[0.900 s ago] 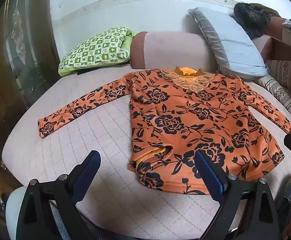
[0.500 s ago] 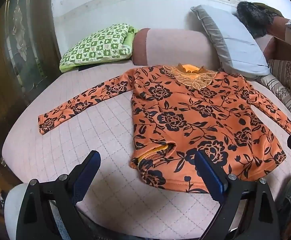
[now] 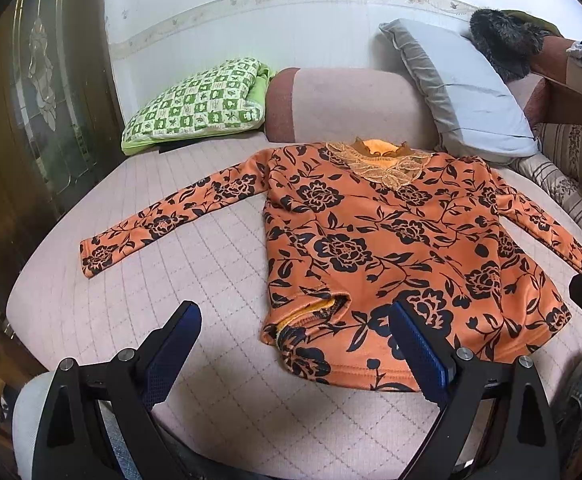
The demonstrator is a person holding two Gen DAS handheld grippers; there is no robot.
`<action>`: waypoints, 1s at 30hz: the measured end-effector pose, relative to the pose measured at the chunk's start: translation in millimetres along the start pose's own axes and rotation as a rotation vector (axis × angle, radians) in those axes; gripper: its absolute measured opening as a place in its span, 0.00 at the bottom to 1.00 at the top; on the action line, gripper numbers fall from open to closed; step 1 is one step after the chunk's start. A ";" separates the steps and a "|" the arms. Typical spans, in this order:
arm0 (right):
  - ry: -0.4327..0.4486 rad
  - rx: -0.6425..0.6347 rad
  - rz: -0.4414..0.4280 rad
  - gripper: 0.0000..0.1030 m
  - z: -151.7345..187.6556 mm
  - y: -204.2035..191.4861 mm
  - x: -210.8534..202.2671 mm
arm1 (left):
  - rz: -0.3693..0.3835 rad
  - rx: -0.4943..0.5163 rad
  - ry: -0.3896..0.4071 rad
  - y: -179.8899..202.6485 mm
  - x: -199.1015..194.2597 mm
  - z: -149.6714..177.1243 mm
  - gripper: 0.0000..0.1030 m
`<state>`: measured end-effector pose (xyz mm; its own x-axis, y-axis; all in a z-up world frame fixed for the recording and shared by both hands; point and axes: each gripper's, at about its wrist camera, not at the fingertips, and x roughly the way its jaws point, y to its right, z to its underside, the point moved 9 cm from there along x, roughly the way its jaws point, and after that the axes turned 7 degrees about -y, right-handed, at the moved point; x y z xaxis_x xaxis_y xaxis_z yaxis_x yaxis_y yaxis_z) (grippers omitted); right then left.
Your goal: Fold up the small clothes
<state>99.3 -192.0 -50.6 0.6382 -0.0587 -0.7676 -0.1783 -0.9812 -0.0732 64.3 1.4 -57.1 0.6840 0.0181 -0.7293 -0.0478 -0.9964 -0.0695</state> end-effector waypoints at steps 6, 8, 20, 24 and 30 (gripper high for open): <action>0.001 -0.020 0.016 0.95 -0.9 -3.7 -0.9 | -0.001 0.008 0.007 1.1 -2.3 -0.9 0.93; 0.003 -0.022 0.019 0.95 -2.2 -3.8 -2.5 | -0.001 0.010 0.006 1.2 -3.0 -1.2 0.93; 0.015 -0.015 0.022 0.94 -7.0 -3.8 -11.9 | 0.000 0.007 0.011 1.8 -5.3 -3.3 0.93; 0.015 -0.020 0.019 0.93 -6.8 -5.2 -12.1 | 0.004 0.002 0.010 1.1 -4.6 -3.2 0.93; 0.014 -0.024 0.022 0.91 -6.5 -6.0 -11.4 | 0.004 0.002 0.012 1.2 -5.0 -2.1 0.93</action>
<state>98.0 -186.7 -37.4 0.6450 -0.0827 -0.7597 -0.1747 -0.9838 -0.0412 62.4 -0.1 -52.1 0.6924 0.0128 -0.7214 -0.0523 -0.9963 -0.0679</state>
